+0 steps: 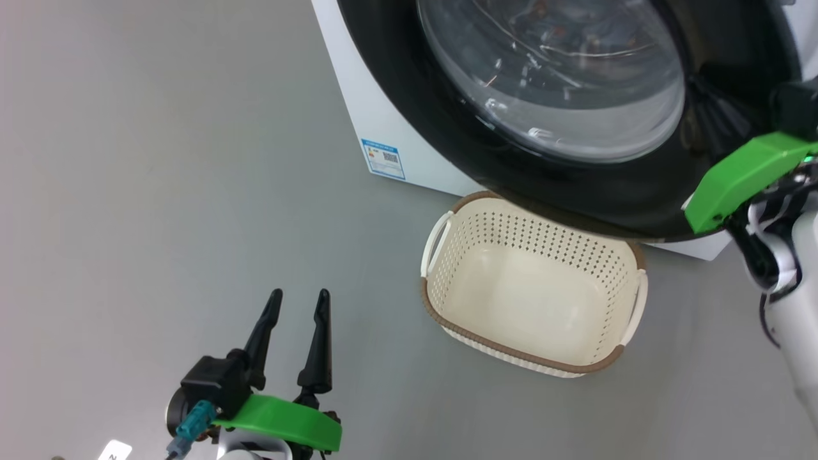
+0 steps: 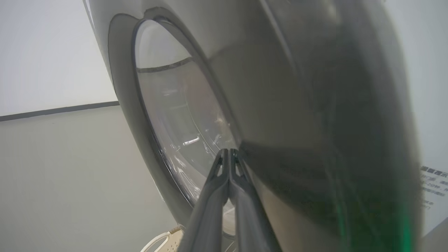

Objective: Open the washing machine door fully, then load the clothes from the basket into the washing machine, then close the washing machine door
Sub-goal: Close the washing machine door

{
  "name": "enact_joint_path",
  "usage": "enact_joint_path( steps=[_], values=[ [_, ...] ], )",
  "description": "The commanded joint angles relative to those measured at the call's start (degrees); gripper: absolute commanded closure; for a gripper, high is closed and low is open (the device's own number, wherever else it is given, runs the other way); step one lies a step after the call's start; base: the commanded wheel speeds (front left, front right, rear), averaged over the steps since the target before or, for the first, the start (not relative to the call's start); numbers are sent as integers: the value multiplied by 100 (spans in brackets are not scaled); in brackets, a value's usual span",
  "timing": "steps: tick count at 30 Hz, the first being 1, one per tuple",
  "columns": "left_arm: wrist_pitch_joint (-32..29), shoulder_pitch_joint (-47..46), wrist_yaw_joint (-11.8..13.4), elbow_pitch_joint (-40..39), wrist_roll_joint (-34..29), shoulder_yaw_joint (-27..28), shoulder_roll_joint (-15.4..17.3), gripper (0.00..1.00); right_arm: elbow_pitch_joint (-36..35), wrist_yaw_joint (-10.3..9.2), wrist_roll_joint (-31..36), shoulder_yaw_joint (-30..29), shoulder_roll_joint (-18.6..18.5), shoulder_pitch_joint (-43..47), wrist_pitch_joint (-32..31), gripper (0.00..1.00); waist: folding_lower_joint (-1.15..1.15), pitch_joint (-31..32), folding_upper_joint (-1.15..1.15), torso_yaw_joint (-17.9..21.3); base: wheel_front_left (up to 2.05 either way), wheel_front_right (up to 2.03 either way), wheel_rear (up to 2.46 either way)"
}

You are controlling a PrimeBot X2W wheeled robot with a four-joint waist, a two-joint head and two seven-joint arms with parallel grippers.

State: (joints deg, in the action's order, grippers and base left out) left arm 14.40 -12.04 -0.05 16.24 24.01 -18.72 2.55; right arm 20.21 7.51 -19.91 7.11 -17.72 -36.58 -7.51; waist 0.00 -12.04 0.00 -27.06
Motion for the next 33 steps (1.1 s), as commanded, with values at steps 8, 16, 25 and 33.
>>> enact_joint_path(
  steps=[8,16,25,33],
  values=[
    [60,-294,-70,-56,-49,196,37,0,520,-2,128,21,-164,-851,-55,100,0,-236,0,-230,0,0,0],
    [60,-323,29,-163,149,55,34,0,1208,-2,421,-189,-215,-1440,9,100,0,-365,0,-358,0,0,0],
    [60,-335,97,-210,256,-12,33,0,1677,-2,632,-521,-247,-1734,193,100,0,-398,0,-333,0,0,0],
    [60,-420,98,-207,316,-90,33,0,2234,-2,748,-738,-205,-2089,404,100,0,-484,0,-377,0,0,0]
  ],
)
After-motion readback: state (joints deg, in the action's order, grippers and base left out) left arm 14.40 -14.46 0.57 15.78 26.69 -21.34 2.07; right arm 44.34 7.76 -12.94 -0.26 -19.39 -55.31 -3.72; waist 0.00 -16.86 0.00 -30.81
